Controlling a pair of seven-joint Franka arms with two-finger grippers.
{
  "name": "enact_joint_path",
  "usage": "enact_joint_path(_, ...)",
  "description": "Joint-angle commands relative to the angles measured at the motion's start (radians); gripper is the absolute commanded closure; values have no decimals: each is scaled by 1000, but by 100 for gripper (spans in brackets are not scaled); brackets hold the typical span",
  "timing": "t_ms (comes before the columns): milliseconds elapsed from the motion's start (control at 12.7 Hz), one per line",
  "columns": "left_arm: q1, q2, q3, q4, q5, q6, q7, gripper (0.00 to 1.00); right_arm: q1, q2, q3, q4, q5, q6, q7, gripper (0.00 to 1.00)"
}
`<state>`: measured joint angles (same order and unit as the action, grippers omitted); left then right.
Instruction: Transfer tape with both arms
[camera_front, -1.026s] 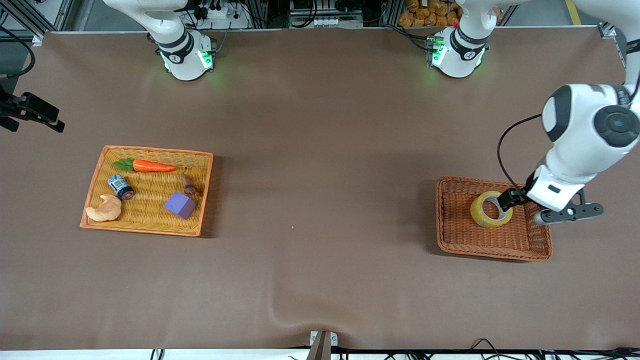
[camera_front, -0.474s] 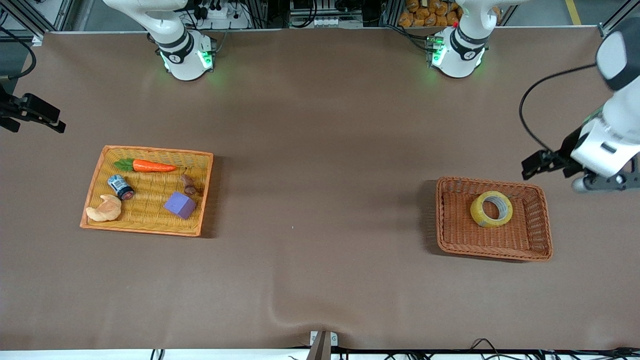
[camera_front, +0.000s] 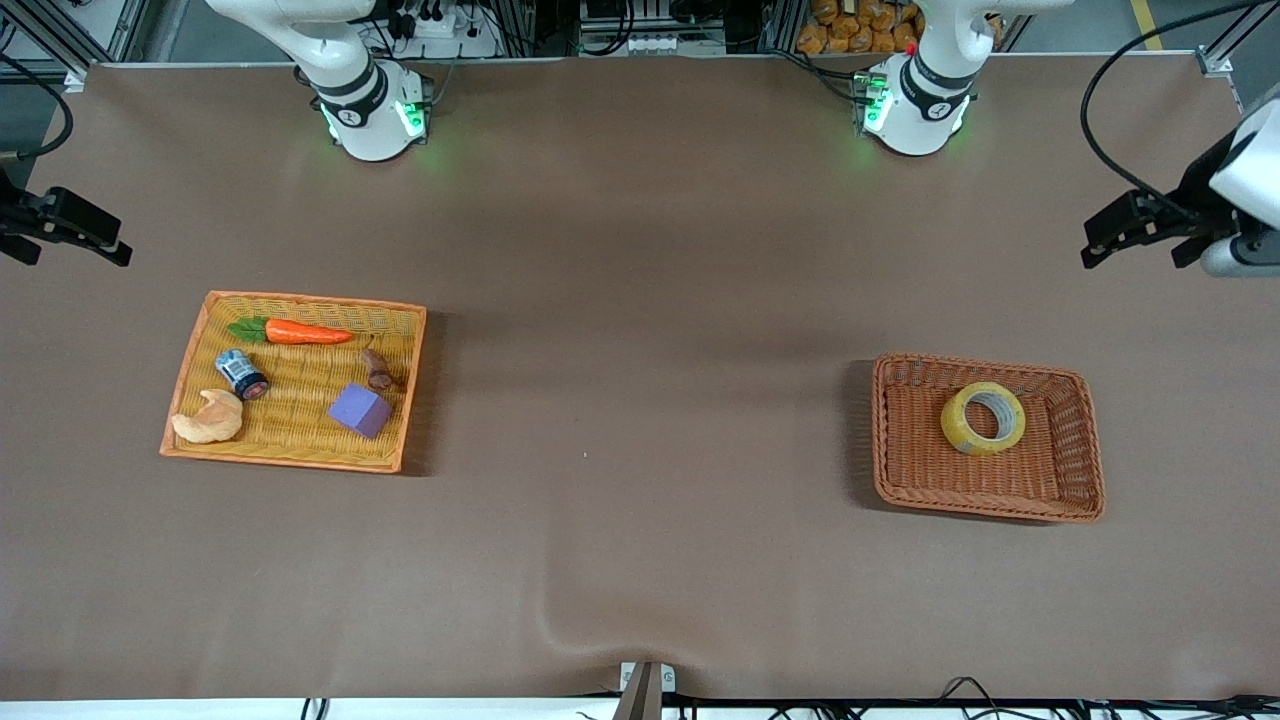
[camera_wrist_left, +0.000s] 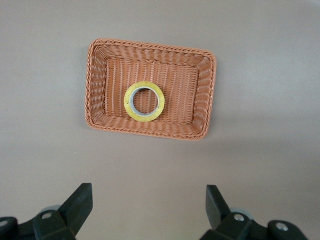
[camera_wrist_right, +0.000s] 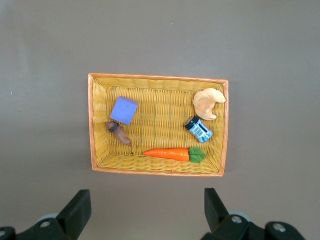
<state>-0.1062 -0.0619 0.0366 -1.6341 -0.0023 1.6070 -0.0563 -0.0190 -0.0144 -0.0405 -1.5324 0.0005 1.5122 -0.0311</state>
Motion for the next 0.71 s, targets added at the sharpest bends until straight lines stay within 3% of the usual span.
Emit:
enact_joint_path(0,-30,17,14,42,21,-48,4,0,-7,10,10,17,-7,-18,5,0)
enact_joint_path(237,-26,48,11,97,27,-110,15,0,-15,10,10,17,-7,-75,13,0)
enact_joint_path(632,-26,45,-6,105,27,-160,18,0,-18,10,10,18,-7,-69,13,0)
